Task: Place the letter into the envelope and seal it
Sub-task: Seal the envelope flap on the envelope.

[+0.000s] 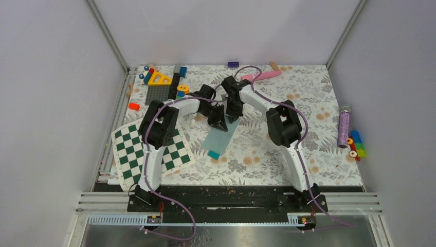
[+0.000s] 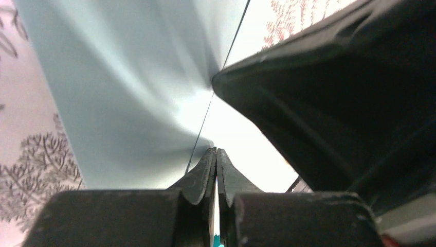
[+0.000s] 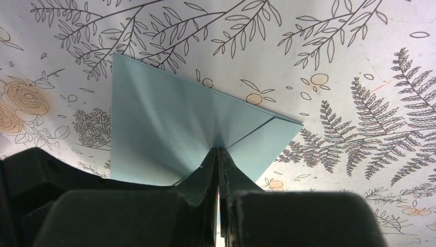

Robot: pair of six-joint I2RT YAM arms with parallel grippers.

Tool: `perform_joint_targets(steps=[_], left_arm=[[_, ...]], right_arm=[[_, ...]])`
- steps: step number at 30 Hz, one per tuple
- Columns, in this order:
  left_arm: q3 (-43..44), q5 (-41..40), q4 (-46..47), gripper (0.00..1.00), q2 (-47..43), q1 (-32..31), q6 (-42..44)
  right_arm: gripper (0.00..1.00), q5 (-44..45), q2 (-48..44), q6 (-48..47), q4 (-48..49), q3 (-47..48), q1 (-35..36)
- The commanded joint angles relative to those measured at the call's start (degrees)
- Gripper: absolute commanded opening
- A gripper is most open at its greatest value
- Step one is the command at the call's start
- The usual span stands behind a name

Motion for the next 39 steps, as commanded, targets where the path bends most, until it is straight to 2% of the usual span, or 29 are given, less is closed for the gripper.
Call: perform_joint_targets(steps=[1, 6, 15, 28, 36, 39], left_arm=[[-2.8, -1.7, -4.4, 0.00, -3.9, 0.8, 6.0], [-3.6, 2.9, -4.1, 0.00, -5.1, 1.4, 6.4], [-3.1, -0.6, -9.8, 0.00, -4.8, 1.6, 10.3], [-4.4, -0.1, -8.6, 0.00, -2.6, -0.3, 9.6], [0.5, -1.3, -6.1, 0.00, 2.4, -1.1, 5.4], [2.6, -1.8, -5.7, 0.00, 3.5, -1.4, 4.0]], right_arm=[[0.00, 1.0, 1.3, 0.3, -0.9, 0.5, 0.2], [0.00, 1.2, 1.2, 0.5, -0.9, 0.5, 0.2], [0.00, 1.2, 1.2, 0.4, -0.9, 0.4, 0.2], [0.00, 0.4, 0.6, -1.0, -0.9, 1.3, 0.1], [0.00, 0.7, -10.4, -6.7, 0.0, 4.1, -4.3], [0.10, -0.4, -15.6, -9.2, 2.3, 1.2, -7.9]])
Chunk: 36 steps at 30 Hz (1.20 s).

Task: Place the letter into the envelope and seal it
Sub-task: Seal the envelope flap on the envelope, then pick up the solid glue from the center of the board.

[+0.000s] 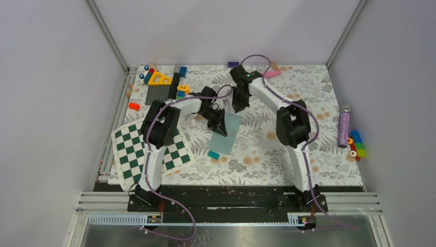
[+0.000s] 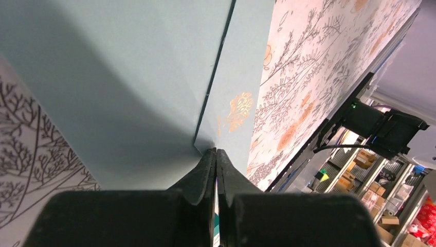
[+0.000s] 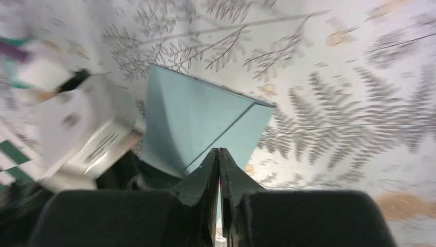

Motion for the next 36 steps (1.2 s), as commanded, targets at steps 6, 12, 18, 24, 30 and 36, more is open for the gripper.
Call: perform_joint_targets(steps=[6, 12, 18, 24, 30, 36], left_arm=[[8.6, -6.2, 2.8, 0.00, 6.4, -1.0, -3.7], [10.9, -6.1, 5.2, 0.00, 7.6, -1.6, -6.9], [10.1, -2.2, 10.9, 0.04, 5.8, -1.8, -10.6], [6.8, 0.0, 16.3, 0.16, -0.8, -1.1, -12.0], [6.4, 4.3, 20.2, 0.17, -5.5, 0.8, -14.0], [7.4, 3.9, 16.9, 0.17, -9.8, 4.4, -9.8]], right_arm=[[0.21, -5.1, -22.1, -14.7, 7.4, -8.4, -9.6], [0.28, -11.7, -30.3, -23.2, 11.5, -19.3, -10.9], [0.36, -16.0, -34.0, -26.3, 11.9, -21.9, -12.4], [0.39, -17.9, -34.8, -26.0, 11.9, -21.2, -13.6], [0.39, -19.7, -33.8, -25.5, 11.9, -21.1, -13.9], [0.45, -23.5, -33.0, -26.9, 12.1, -21.1, -13.9]])
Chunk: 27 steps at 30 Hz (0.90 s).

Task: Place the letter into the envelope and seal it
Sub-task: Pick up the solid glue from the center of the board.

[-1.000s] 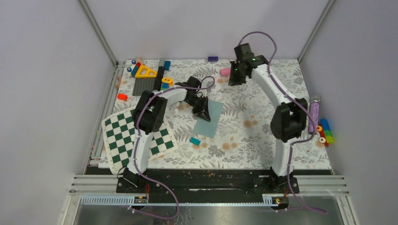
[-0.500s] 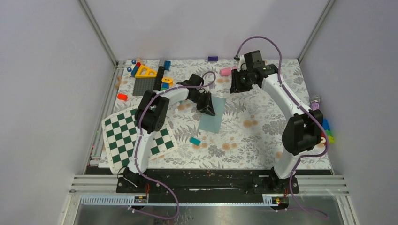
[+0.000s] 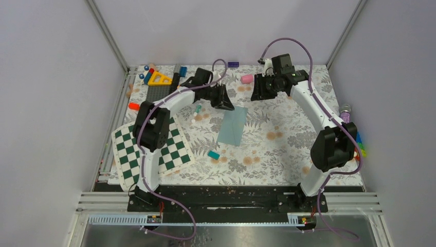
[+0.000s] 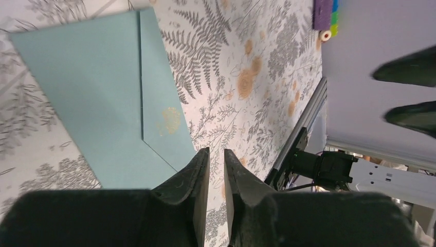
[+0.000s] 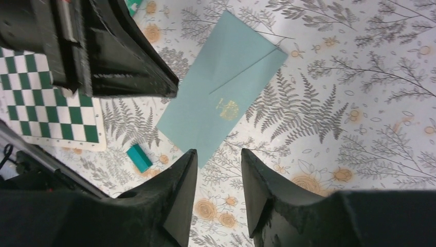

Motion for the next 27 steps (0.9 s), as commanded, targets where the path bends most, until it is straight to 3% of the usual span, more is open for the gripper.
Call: perform_joint_targets(steps=[1, 4, 9, 15, 22, 27], left_arm=[[1.4, 1.0, -1.1, 0.19, -6.1, 3.5, 4.6], [-0.3, -1.7, -4.1, 0.33, -9.0, 6.5, 9.5], [-4.8, -7.7, -7.7, 0.97, -13.2, 11.7, 15.7], [-7.9, -18.8, -12.0, 0.99, -14.9, 13.6, 23.1], [-9.0, -26.5, -11.4, 0.99, -13.7, 14.2, 25.6], [-6.0, -27.8, -11.1, 0.99, -10.1, 14.3, 25.3]], right_arm=[[0.48, -5.7, -1.0, -2.6, 1.1, 1.0, -0.2], [0.54, -8.8, -1.1, -3.9, 1.2, 0.7, -0.2], [0.67, -11.5, -1.7, -4.7, 2.5, -0.3, -0.2], [0.88, -16.1, -2.0, -6.3, 3.9, -1.0, 0.2], [0.89, -15.1, -2.3, -10.0, 4.7, -1.8, 2.5], [0.87, -14.1, -1.9, -10.3, 4.7, -2.0, 3.9]])
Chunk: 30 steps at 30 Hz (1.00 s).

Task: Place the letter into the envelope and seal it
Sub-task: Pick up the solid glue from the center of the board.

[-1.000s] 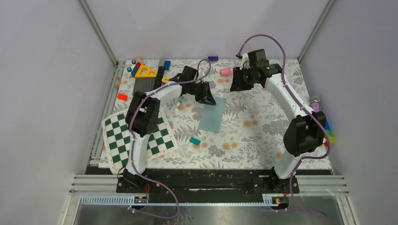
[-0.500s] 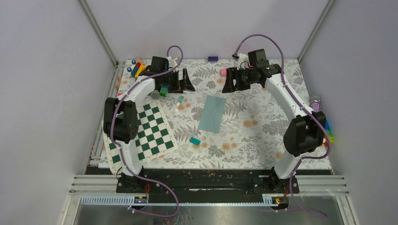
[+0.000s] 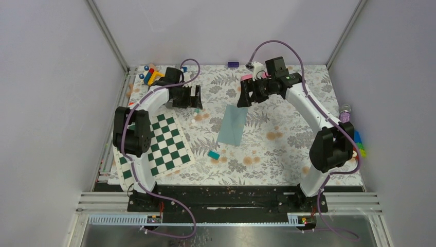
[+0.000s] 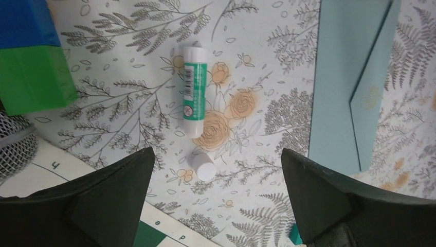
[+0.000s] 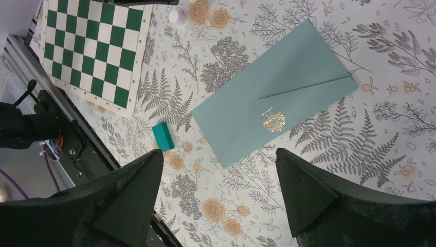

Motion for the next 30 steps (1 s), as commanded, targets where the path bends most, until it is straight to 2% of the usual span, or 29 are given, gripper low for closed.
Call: perform_joint_targets(steps=[1, 3, 10, 17, 23, 30], left_arm=[[4.3, -4.1, 1.4, 0.98, 3.1, 0.2, 1.4], [6.1, -4.6, 1.4, 0.93, 5.1, 0.1, 1.2], [10.2, -5.4, 1.2, 0.67, 10.7, -0.1, 1.2], [14.4, -8.1, -2.9, 0.67, 13.7, -2.6, 2.8], [16.5, -11.2, -5.3, 0.47, 15.2, -4.1, 3.1], [16.3, -14.8, -7.8, 0.44, 15.8, -4.9, 4.0]], right_arm=[[0.87, -0.5, -2.1, -1.8, 1.6, -0.2, 1.5], [0.87, -0.3, -2.2, -1.6, 1.7, -0.4, 1.5], [0.86, 0.6, -2.6, -1.6, 1.7, -1.1, 1.5], [0.86, 2.2, -2.6, -1.8, 1.7, -0.9, 1.5], [0.86, 3.3, -3.9, -2.3, 1.7, -1.2, 1.5], [0.86, 4.4, -6.1, -2.9, 1.7, -1.8, 1.5]])
